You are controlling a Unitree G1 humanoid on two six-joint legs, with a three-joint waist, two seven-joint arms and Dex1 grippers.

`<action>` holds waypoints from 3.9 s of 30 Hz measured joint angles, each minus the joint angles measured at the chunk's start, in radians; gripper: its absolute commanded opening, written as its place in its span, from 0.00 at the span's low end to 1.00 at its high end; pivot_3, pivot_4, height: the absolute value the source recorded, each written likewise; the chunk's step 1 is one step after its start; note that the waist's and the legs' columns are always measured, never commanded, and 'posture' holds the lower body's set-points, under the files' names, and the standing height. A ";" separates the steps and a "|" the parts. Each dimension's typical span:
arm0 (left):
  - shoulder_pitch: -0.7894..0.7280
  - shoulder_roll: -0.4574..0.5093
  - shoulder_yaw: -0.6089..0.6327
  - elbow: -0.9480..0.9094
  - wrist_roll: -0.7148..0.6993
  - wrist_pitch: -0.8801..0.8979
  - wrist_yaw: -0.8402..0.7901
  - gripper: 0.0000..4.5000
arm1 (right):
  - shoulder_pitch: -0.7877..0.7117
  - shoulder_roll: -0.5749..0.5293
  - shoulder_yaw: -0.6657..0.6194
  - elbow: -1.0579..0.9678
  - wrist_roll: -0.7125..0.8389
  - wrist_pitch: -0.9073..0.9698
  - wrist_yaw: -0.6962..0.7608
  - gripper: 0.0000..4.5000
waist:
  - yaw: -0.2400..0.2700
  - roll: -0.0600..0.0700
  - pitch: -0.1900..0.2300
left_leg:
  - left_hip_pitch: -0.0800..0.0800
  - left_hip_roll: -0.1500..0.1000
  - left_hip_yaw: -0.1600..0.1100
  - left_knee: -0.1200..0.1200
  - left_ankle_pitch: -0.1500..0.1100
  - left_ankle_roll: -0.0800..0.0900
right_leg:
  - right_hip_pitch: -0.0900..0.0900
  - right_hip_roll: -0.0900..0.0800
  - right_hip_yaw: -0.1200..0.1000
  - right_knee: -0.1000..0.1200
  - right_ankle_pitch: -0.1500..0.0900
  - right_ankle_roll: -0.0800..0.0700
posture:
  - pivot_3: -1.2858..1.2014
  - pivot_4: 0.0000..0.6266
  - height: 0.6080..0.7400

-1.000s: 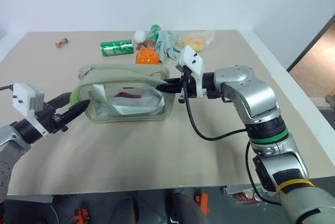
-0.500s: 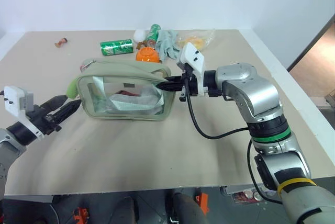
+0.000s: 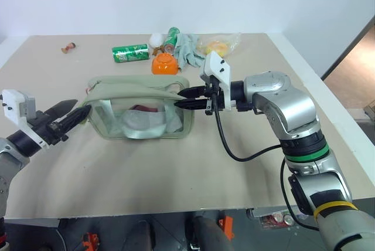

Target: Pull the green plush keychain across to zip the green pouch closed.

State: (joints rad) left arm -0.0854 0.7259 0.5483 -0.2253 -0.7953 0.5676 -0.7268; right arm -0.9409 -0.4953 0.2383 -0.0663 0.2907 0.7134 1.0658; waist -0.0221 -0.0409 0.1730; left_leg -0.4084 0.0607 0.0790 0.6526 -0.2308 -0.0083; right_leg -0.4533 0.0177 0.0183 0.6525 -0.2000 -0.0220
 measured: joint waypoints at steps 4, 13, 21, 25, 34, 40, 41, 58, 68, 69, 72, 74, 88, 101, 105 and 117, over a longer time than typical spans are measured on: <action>0.000 0.000 -0.002 -0.006 0.000 0.002 -0.003 0.61 | 0.036 -0.001 -0.002 -0.019 0.002 0.001 -0.024 0.87 | 0.000 0.000 0.000 | 0.000 0.000 0.000 0.000 0.000 0.000 | 0.000 0.000 0.000 0.000 0.000 0.000 | 0.52 0.24 1.00; 0.000 0.008 -0.003 -0.021 -0.018 0.032 -0.009 0.61 | 0.100 -0.035 -0.049 -0.103 0.080 0.080 -0.054 0.82 | 0.000 0.000 0.000 | 0.000 0.000 0.000 0.000 0.000 0.000 | 0.000 0.000 0.000 0.001 0.000 0.000 | 0.52 0.24 1.00; 0.000 0.017 -0.003 -0.022 -0.018 0.041 -0.023 0.61 | 0.115 -0.030 -0.091 -0.127 0.139 0.109 -0.103 0.22 | 0.000 0.000 0.000 | 0.001 0.000 0.000 0.001 0.000 0.000 | 0.000 0.001 0.001 0.001 0.000 0.000 | 0.52 0.24 1.00; -0.001 0.017 -0.003 -0.022 -0.018 0.042 -0.024 0.61 | 0.115 -0.014 -0.089 -0.107 0.137 0.091 -0.117 0.00 | 0.000 0.000 0.000 | 0.001 0.000 0.000 0.001 0.000 0.000 | 0.000 0.001 0.001 0.001 0.000 0.000 | 0.52 0.24 1.00; -0.001 0.022 -0.001 -0.023 -0.043 0.069 -0.011 0.61 | 0.115 -0.012 -0.081 -0.091 0.133 0.053 -0.117 0.00 | 0.000 0.000 0.000 | 0.001 0.000 0.000 0.001 0.000 0.000 | 0.000 0.001 0.001 0.002 0.000 0.000 | 0.52 0.24 1.00; -0.002 0.022 -0.001 -0.020 -0.034 0.068 -0.005 0.61 | 0.116 -0.017 -0.072 -0.091 0.125 0.031 -0.108 0.00 | 0.000 0.000 0.000 | 0.001 0.000 0.000 0.001 0.000 0.000 | 0.000 0.002 0.001 0.002 0.000 0.000 | 0.52 0.24 1.00; -0.002 0.022 0.001 -0.015 -0.034 0.068 0.004 0.61 | 0.116 -0.022 -0.068 -0.091 0.119 0.025 -0.107 0.00 | 0.000 0.000 0.000 | 0.001 0.000 0.000 0.001 0.000 0.000 | 0.000 0.002 0.001 0.002 0.000 0.000 | 0.52 0.24 1.00; 0.028 0.041 0.033 0.014 -0.012 0.067 -0.003 0.61 | 0.138 -0.046 -0.060 -0.094 0.108 0.000 -0.089 0.00 | 0.000 0.000 0.000 | 0.001 0.000 0.000 0.002 0.000 0.000 | 0.000 0.002 0.001 0.003 0.000 0.000 | 0.52 0.24 1.00; 0.028 0.041 -0.002 0.044 0.049 0.034 -0.026 0.61 | 0.138 -0.048 -0.053 -0.092 0.103 -0.010 -0.090 0.00 | 0.000 -0.001 0.000 | 0.002 0.000 0.000 0.002 0.000 0.000 | 0.000 0.002 0.001 0.004 0.000 0.000 | 0.52 0.24 1.00; 0.028 0.041 -0.003 0.053 0.057 0.024 -0.025 0.61 | 0.138 -0.048 -0.053 -0.091 0.101 -0.012 -0.090 0.00 | 0.000 -0.001 0.000 | 0.002 0.001 0.000 0.002 0.000 0.000 | 0.000 0.002 0.001 0.004 0.000 0.000 | 0.52 0.24 1.00; 0.016 0.039 -0.005 0.064 0.083 -0.005 -0.025 0.45 | 0.138 -0.048 -0.053 -0.090 0.098 -0.014 -0.090 0.00 | 0.001 -0.001 0.000 | 0.002 0.001 0.000 0.002 0.000 0.000 | 0.000 0.002 0.001 0.004 0.000 0.000 | 0.52 0.24 1.00; 0.003 0.038 -0.005 0.072 0.093 -0.023 -0.024 0.27 | 0.138 -0.048 -0.053 -0.090 0.097 -0.016 -0.089 0.00 | 0.001 -0.001 0.000 | 0.002 0.000 0.000 0.002 0.000 0.000 | 0.000 0.002 0.001 0.004 0.000 0.000 | 0.52 0.24 1.00; -0.038 0.029 -0.031 0.109 0.159 -0.110 -0.021 0.02 | 0.132 -0.049 -0.045 -0.067 0.077 -0.049 -0.085 0.00 | 0.001 -0.001 0.000 | 0.002 0.000 0.000 0.002 0.000 0.000 | 0.000 0.002 0.001 0.004 0.000 0.000 | 0.52 0.24 1.00; -0.303 0.096 -0.097 0.020 0.120 -0.088 -0.023 0.02 | 0.120 -0.053 -0.042 -0.046 0.064 -0.076 -0.055 0.00 | 0.000 -0.002 -0.001 | 0.002 -0.001 0.001 0.003 0.001 -0.001 | 0.001 0.002 0.002 0.005 0.000 0.001 | 0.52 0.24 1.00; -0.307 0.116 -0.147 0.004 0.121 -0.078 -0.045 0.02 | 0.120 -0.054 -0.042 -0.045 0.060 -0.079 -0.047 0.00 | 0.000 -0.002 -0.001 | 0.001 -0.001 0.000 0.003 0.001 -0.001 | 0.000 0.002 0.001 0.005 0.000 0.001 | 0.52 0.24 1.00; -0.271 0.192 -0.191 -0.051 0.145 -0.020 -0.109 0.02 | 0.119 -0.055 -0.041 -0.043 0.046 -0.087 -0.040 0.00 | 0.001 -0.002 -0.001 | 0.002 -0.001 0.000 0.003 0.001 -0.001 | 0.000 0.002 0.001 0.006 0.000 0.001 | 0.52 0.24 1.00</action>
State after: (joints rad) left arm -0.3568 0.9175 0.3571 -0.2765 -0.6503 0.5475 -0.8361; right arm -0.8214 -0.5505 0.1974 -0.1097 0.3367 0.6261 1.0254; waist -0.0212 -0.0432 0.1717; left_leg -0.4066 0.0596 0.0792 0.6554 -0.2300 -0.0094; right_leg -0.4529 0.0201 0.0196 0.6585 -0.2001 -0.0215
